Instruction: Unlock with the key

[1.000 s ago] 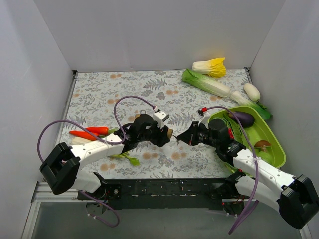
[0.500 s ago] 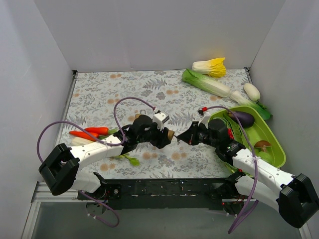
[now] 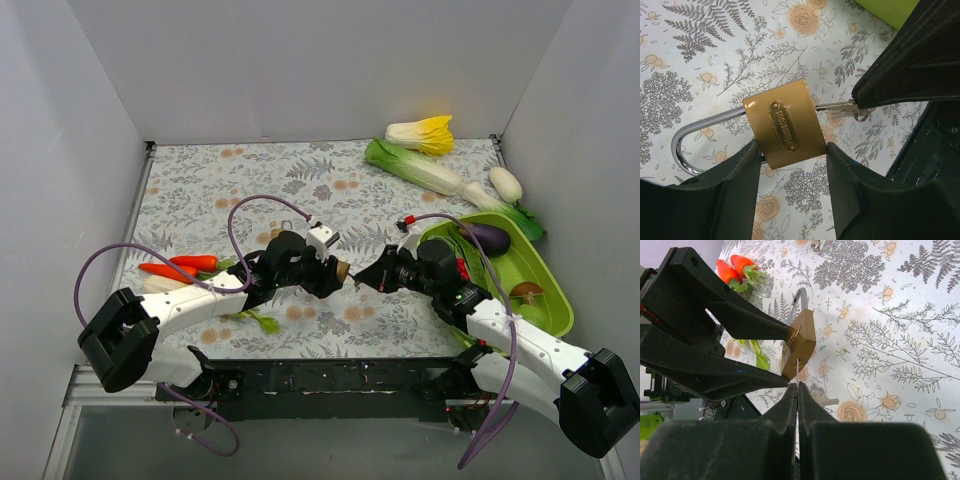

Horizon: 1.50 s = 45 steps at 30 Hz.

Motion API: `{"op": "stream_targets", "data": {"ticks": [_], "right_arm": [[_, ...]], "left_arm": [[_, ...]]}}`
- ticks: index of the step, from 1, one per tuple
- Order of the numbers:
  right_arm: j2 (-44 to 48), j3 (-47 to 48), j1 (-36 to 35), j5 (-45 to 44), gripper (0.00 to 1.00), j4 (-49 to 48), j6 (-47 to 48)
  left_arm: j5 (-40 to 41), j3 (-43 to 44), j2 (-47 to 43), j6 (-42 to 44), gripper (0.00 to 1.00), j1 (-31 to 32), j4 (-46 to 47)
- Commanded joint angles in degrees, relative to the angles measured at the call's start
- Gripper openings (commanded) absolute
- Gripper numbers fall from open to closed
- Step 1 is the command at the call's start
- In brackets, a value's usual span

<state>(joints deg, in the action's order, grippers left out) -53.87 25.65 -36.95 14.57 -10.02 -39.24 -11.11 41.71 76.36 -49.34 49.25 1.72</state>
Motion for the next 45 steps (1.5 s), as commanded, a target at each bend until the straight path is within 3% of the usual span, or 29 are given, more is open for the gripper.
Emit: {"op": "stream_targets", "data": {"ticks": [1,45], "right_arm": [[0.0,-0.4,-0.5,0.9,0.01,-2.8,-1.1],[-3.1,-1.7,0.6,1.7,0.01,-6.9,-4.3]], "left_arm": [[0.5,1.1,-3.0,-0.3,0.00,0.2,3.8],[-1.6,-1.8,-6.6,3.5,0.00,3.1,6.3]]}}
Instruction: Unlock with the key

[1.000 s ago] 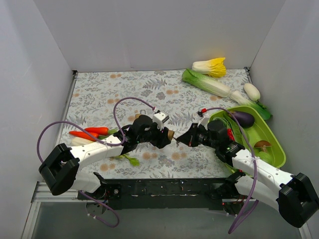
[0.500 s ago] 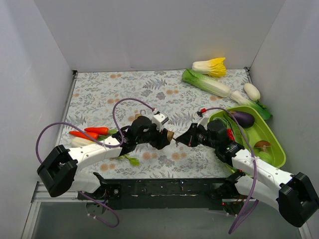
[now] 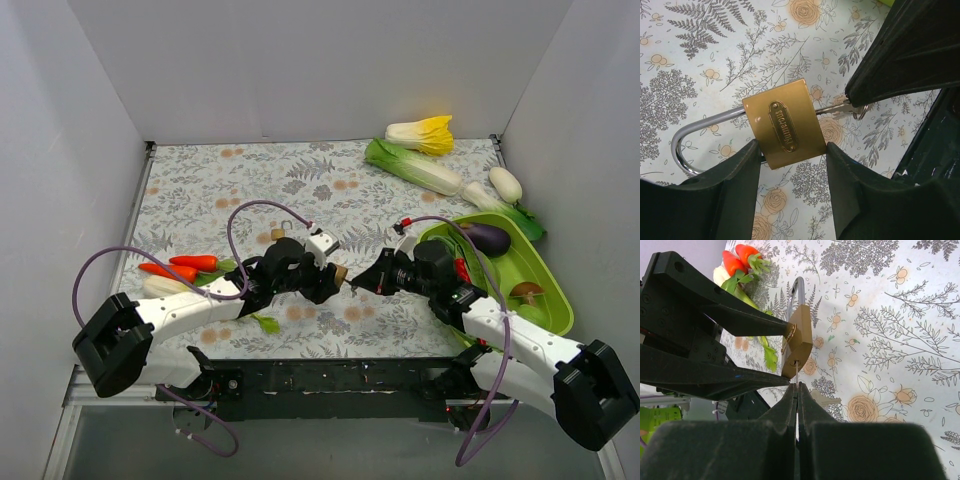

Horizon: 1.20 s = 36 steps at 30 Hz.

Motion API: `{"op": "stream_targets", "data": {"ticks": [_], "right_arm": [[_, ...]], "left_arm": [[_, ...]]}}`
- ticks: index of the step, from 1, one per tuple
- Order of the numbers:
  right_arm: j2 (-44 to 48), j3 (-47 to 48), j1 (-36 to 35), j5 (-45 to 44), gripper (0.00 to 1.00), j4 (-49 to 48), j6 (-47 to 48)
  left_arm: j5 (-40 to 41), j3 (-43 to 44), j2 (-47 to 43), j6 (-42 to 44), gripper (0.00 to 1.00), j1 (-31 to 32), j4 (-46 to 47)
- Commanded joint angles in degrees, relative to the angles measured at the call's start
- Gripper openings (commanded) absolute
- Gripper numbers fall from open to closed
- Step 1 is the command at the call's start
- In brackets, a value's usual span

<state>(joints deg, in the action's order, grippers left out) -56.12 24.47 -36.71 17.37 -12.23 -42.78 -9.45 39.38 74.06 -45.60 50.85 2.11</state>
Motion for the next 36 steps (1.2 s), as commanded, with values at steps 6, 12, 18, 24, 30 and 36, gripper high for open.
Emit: {"op": "stream_targets", "data": {"ticks": [6,12,18,24,30,36], "right_arm": [[-2.1,-1.3,0.4,-1.0,0.01,-7.2,-3.1],[-2.5,-2.1,0.8,-1.5,0.01,-9.0,-6.0],[-2.4,-3.7,1.7,-1.2,0.01,-11.5,-9.5],[-1.8,-4.6,2.1,-2.2,0.01,-12.3,-10.5],[-2.9,-5.4,2.1,-2.0,0.01,-15.2,-12.6],[-2.3,-5.7,1.7,-3.2,0.01,-15.4,-12.4]], "left_arm": [[-3.9,-0.2,-4.9,0.3,0.00,2.0,6.7],[-2.8,-0.8,-5.8,0.7,0.00,2.4,7.1],[-1.5,-1.2,-6.6,1.3,0.00,3.0,7.3],[-1.4,-1.5,-7.2,1.4,0.00,3.6,7.6],[0.0,-1.8,-7.5,0.3,0.00,4.3,8.6],[1.4,-1.7,-6.9,-2.8,0.00,4.4,9.8]]}}
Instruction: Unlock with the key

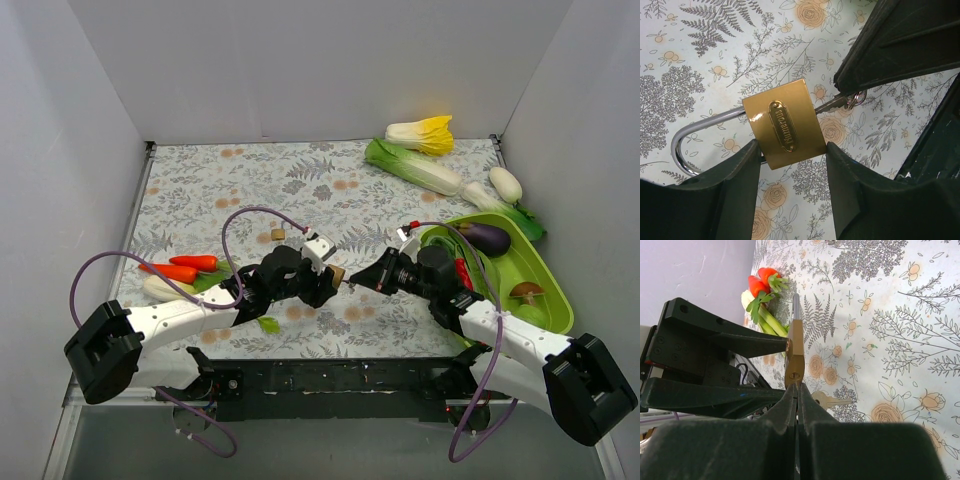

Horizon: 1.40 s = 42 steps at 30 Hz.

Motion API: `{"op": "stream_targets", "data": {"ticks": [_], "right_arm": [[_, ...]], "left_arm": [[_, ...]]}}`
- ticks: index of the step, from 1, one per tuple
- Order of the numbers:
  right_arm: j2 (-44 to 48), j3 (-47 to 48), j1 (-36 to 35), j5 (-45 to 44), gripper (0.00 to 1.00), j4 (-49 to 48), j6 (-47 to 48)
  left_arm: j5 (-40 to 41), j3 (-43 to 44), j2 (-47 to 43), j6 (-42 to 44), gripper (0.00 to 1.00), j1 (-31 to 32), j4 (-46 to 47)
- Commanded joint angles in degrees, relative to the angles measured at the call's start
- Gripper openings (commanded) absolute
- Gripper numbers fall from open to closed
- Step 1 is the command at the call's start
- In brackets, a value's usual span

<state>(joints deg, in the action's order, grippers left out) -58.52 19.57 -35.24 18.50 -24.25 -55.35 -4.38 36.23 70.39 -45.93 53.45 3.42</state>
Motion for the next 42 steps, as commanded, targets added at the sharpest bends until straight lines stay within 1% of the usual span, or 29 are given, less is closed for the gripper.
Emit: {"op": "stream_targets", "data": {"ticks": [1,5,10,15,20,27,28,33,37,40,42], "right_arm": [[0.3,-0.9,-0.3,-5.3,0.01,-3.1,0.2],[0.7,-2.1,-2.0,-7.9,0.01,-4.5,0.2],[-0.6,-3.8,-3.4,-9.4,0.01,-7.3,-0.2],[-1.8,-3.6,-4.0,-10.3,0.01,-8.5,0.2],[-2.6,-3.1,-5.4,-12.3,0.01,-9.4,0.6],[-4.3,-3.8,-9.8,-18.1,0.01,-14.3,0.2],[-4.9,-3.9,-11.0,-20.3,0.01,-15.0,0.2],[-7.2,-2.9,-12.7,-21.8,0.01,-17.1,0.2],[-7.0,-1.9,-12.6,-21.1,0.01,-15.2,1.6],[-4.9,0.7,-12.6,-20.4,0.01,-8.5,4.6],[-3.5,2.9,-12.6,-19.6,0.01,-2.8,8.3]], "left_arm": [[-3.8,1.7,-2.8,-2.8,0.00,1.8,8.6],[-3.9,2.1,-2.5,-4.3,0.00,1.8,9.1],[-6.2,1.4,-3.4,-5.5,0.00,1.8,10.6],[-8.4,1.1,-3.6,-5.3,0.00,1.8,11.1],[-8.8,1.6,-3.2,-5.5,0.00,1.8,11.2],[-10.4,2.4,-1.8,-6.6,0.00,1.8,11.5],[-10.5,2.4,-1.7,-6.7,0.00,1.8,11.5],[-10.6,2.4,-1.7,-6.5,0.00,1.8,11.5],[-7.3,2.4,-2.7,-3.6,0.00,1.8,9.5],[-5.6,2.7,-3.9,-0.1,0.00,1.8,7.2],[-4.8,3.1,-3.9,0.9,0.00,1.8,5.8]]}}
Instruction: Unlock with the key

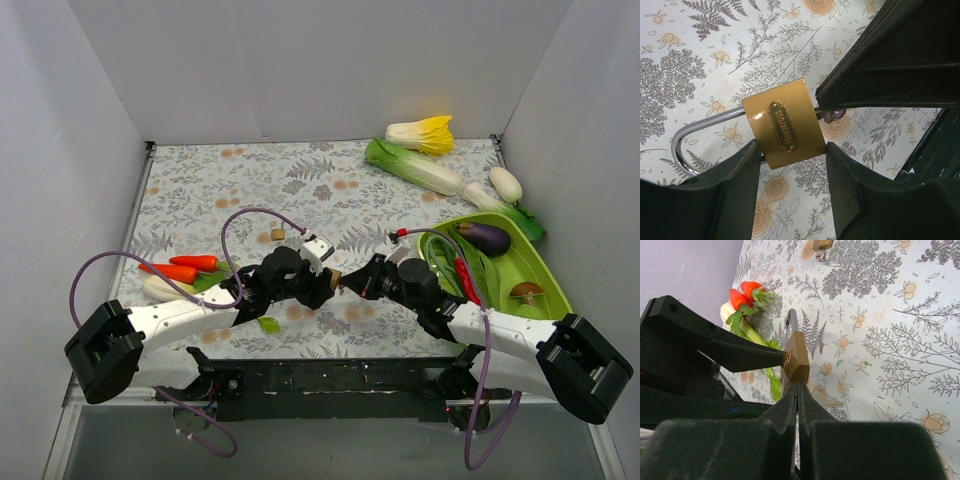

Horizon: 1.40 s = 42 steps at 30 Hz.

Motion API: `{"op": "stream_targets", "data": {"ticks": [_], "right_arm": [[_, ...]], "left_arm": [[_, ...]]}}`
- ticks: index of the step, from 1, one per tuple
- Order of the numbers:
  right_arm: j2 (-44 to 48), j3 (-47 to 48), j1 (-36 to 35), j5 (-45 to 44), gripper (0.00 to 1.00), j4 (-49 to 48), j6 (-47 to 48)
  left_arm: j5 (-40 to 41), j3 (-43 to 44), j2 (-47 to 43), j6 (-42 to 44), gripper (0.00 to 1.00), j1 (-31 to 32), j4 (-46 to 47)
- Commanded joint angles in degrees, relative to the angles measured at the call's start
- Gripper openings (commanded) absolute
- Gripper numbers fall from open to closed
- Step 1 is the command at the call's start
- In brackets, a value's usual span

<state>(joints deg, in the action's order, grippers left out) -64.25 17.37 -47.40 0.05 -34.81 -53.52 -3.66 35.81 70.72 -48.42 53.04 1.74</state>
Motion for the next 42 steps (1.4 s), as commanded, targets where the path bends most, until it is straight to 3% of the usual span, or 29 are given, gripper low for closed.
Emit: {"op": "stream_targets", "data": {"ticks": [1,4,9,14,18,29,42], "right_arm": [[3.8,5.9,-0.4,-1.0,0.01,9.8,7.3],[7.5,8.0,-0.2,-0.4,0.05,17.3,10.4],[13.4,8.6,-0.1,1.6,0.22,26.6,11.0],[19.4,8.7,0.8,1.5,0.39,32.1,11.7],[21.1,8.7,1.3,3.7,0.45,33.9,13.3],[17.7,11.4,4.0,10.2,0.47,29.6,15.4],[14.5,9.4,7.9,18.0,0.34,23.4,12.3]], "left_arm": [[-5.2,3.6,-4.1,3.9,0.00,2.2,7.2],[-3.0,3.9,-3.5,4.3,0.00,2.2,6.1],[-0.6,5.2,-1.8,3.8,0.00,1.8,4.5],[-0.2,5.4,-1.2,3.3,0.00,1.6,4.4],[-1.0,4.8,-1.8,3.7,0.00,1.6,5.1],[-3.6,3.1,-3.4,5.9,0.00,1.6,6.1],[-4.3,3.1,-2.9,6.7,0.00,1.5,6.1]]}}
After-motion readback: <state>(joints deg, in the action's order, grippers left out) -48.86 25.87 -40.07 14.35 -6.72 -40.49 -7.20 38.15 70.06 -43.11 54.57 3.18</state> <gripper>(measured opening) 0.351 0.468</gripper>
